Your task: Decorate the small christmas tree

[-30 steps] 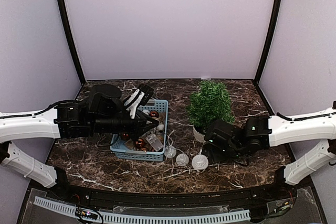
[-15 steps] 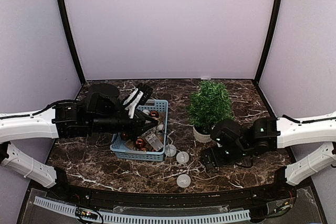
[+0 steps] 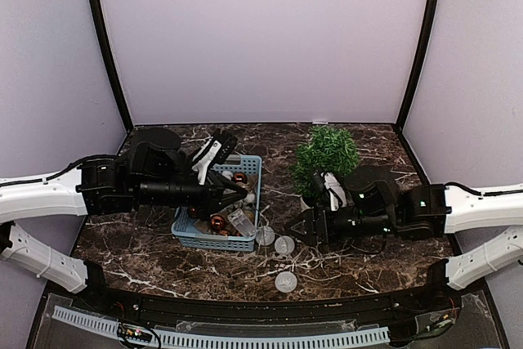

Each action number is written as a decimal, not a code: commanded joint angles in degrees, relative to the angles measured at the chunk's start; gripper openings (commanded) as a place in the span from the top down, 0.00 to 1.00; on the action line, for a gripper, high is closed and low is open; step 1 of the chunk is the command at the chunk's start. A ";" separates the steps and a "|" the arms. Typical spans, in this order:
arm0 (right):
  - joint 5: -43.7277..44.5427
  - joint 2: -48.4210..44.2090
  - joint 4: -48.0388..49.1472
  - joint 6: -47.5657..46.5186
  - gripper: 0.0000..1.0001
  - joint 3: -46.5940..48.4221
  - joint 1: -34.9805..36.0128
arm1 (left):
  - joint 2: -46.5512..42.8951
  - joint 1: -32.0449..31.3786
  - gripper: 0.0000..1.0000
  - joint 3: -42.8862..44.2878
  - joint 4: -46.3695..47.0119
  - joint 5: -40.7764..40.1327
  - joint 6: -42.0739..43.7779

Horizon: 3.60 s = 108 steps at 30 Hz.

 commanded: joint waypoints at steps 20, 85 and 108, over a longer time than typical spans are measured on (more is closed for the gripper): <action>6.43 13.88 13.93 1.20 0.68 10.45 1.52 | -2.56 -0.12 1.00 2.54 0.00 1.65 0.12; 4.67 20.73 4.35 -6.91 1.00 22.05 8.39 | 6.36 1.11 1.00 9.25 0.94 -4.30 -4.91; 5.85 24.17 -2.75 -7.97 1.00 27.92 14.98 | 3.55 7.52 1.00 5.31 2.15 -5.60 -10.57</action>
